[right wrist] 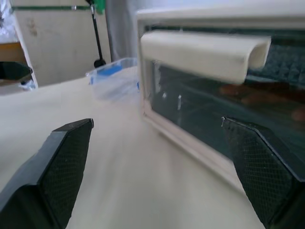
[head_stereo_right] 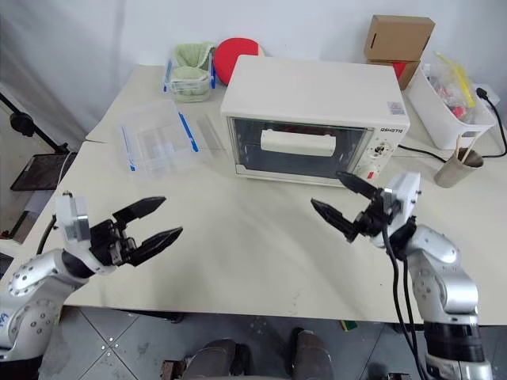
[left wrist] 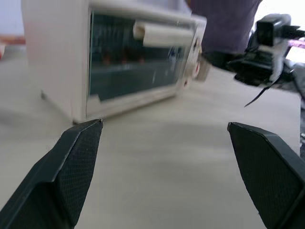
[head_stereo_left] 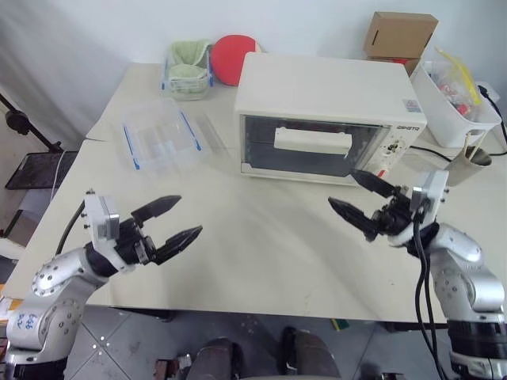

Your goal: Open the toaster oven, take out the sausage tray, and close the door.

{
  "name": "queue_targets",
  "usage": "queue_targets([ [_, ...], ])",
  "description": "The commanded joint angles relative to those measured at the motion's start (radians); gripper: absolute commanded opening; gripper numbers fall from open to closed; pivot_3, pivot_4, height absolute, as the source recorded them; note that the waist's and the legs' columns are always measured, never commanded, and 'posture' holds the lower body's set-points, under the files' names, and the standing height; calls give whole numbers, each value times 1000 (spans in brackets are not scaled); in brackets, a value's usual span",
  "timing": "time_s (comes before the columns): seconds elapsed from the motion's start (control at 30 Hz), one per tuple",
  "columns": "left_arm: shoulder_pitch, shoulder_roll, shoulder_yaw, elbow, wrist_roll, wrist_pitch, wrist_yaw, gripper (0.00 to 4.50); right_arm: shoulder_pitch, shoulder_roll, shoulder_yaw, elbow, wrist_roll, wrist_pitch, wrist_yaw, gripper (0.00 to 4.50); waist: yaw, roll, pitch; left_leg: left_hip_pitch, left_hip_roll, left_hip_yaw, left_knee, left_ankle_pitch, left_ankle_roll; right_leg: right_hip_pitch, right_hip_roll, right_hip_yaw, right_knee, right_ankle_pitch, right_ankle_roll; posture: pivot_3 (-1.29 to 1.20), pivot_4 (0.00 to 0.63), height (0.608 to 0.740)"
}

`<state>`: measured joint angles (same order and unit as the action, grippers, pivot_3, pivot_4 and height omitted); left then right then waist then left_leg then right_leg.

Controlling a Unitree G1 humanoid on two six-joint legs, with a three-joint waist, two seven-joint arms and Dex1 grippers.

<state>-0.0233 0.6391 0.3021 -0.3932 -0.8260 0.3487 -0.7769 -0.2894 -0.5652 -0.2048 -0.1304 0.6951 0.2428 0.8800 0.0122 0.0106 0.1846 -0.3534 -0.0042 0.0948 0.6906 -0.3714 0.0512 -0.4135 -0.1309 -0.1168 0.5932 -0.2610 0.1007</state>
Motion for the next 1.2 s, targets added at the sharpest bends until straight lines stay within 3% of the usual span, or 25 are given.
queue_targets([
  [0.03,-34,-15,-6,-44,3,3,26,4460,-74,0,-15,60,-17,10,-17,4500,-2,0,0,-1,0,0,0,0,0,0,0,-1,0,0,0,0,150,740],
  [0.27,-28,-47,-33,-64,14,20,45,4460,-155,36,1,86,-32,-12,16,4500,-13,0,0,-2,-1,1,2,0,1,0,4,-3,0,0,0,0,150,740],
  [0.43,-34,-55,-40,-46,24,29,62,4460,-58,-9,53,-26,-49,-31,155,4500,-13,0,0,-2,0,1,4,0,1,1,3,-2,0,0,0,0,150,740],
  [0.7,-144,-75,-50,57,33,51,79,4460,87,-58,54,-92,-115,-91,224,4500,-13,0,0,-1,1,1,4,0,0,1,3,-2,0,0,0,0,150,740],
  [0.8,-248,-112,-78,153,83,32,103,3889,129,-68,66,-78,-175,-174,247,4500,-6,0,0,-2,0,1,5,0,0,1,6,-3,1,0,0,0,150,740],
  [1.0,-480,-224,-165,388,221,-39,134,2129,126,-42,67,-43,-214,-251,225,4500,4,-1,0,-2,0,2,7,0,1,1,8,-9,1,1,1,0,150,740],
  [1.2,-621,-333,-234,616,358,-143,143,206,125,-35,70,-12,-238,-303,218,4500,11,-1,0,-2,1,3,7,0,1,1,12,-9,0,1,1,0,150,740],
])
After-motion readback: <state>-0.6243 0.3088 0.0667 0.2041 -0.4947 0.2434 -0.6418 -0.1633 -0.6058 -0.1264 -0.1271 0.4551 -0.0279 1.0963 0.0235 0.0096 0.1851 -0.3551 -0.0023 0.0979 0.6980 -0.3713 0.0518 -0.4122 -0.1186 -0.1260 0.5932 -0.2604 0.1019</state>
